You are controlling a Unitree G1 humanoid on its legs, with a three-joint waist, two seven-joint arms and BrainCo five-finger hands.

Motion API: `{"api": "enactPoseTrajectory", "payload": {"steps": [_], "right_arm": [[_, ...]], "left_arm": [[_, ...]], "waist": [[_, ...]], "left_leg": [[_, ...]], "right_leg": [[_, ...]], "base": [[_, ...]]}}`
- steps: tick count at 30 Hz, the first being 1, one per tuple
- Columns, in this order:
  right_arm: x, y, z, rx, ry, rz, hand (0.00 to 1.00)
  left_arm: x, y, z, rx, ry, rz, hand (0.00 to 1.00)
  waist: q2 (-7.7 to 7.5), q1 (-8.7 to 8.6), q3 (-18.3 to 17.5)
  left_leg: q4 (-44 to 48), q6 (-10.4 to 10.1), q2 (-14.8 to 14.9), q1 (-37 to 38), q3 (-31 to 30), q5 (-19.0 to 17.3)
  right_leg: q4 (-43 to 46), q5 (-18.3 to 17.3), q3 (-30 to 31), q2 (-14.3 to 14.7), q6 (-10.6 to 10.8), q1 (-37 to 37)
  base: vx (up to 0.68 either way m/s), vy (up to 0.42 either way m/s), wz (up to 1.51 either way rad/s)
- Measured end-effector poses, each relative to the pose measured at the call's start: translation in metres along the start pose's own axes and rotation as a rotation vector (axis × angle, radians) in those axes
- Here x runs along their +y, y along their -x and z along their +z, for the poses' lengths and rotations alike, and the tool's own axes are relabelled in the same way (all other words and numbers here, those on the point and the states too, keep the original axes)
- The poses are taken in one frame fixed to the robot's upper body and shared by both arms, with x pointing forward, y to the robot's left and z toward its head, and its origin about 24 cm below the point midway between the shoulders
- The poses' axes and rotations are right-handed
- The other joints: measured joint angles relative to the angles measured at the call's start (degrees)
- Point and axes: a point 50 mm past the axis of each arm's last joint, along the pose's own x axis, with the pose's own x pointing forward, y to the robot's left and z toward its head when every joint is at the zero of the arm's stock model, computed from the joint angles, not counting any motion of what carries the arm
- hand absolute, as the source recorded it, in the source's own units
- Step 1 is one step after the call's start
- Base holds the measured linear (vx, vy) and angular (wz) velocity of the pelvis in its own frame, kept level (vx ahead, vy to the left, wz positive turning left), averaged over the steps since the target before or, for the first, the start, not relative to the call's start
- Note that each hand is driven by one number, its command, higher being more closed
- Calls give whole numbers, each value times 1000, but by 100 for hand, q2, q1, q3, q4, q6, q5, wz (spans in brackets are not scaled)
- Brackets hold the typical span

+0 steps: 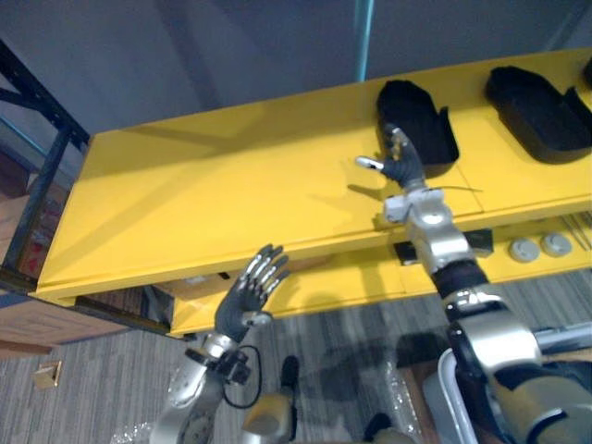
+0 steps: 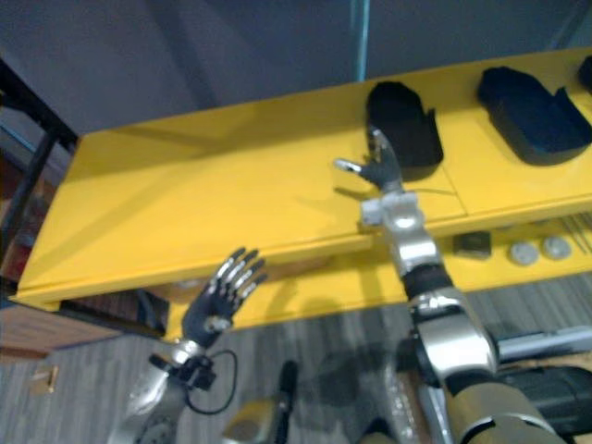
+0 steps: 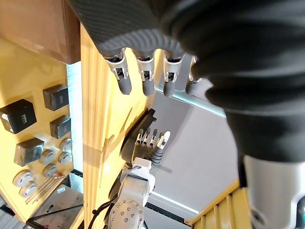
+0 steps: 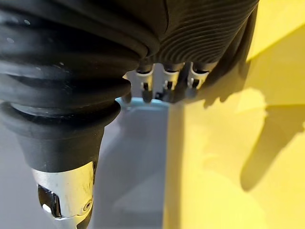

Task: Walk over and take plastic housings, then place them on the shelf

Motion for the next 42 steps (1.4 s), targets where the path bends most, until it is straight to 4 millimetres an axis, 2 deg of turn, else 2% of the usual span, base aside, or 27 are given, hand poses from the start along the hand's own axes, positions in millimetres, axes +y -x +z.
{"api": "enactPoseTrajectory", "payload": {"steps": [8,19,28,33,35,36,39,42], "right_arm": [[0,0,0,1,6,-7,0],[-1,0,-1,8,6,-13,0],[-1,4,-12,36,6,-10,0],[5,6,-7,-8,1,76,0],[12,11,6,-106,-10,119,0],[17,18,18,-194,-19,150,0],[28,40,43,-386,-55,195,0],[27,66,46,-480,-93,194,0]], "left_arm": [[1,-2,0,0,-3,3,0],[3,-2,-3,10,-1,11,0],[4,-2,-4,17,0,16,0],[4,-1,-4,15,-1,19,0],[5,-1,-2,6,-2,26,0],[7,-1,0,-8,-6,33,0],[10,2,15,-99,-31,66,0],[12,2,33,-184,-69,72,0]], "waist": [[-4,-4,-22],[-113,-5,-117],[-157,-5,-186],[-190,-5,-205],[-204,-13,-212],[-204,-25,-212],[-262,-102,-249],[-377,-235,-426]], "left_leg": [[0,-1,38,2,74,-1],[-1,-1,68,3,144,1],[-1,-1,69,15,140,0],[-1,-1,55,9,151,0],[-1,-1,44,14,150,1],[-1,0,35,16,152,1],[-2,-1,22,23,152,1],[-3,-6,9,40,169,-9]], "right_leg": [[-103,81,48,45,-19,2],[-275,195,127,101,-33,29],[-388,254,119,125,-32,96],[-470,303,116,131,-35,117],[-471,303,113,122,-35,121],[-473,303,113,113,-34,121],[-474,303,107,101,-34,131],[-477,303,113,87,-33,143]], "base": [[-3,-1,-5],[-4,3,-3],[0,0,0],[0,0,0],[0,0,0],[0,0,0],[0,0,0],[-1,5,-2]]}}
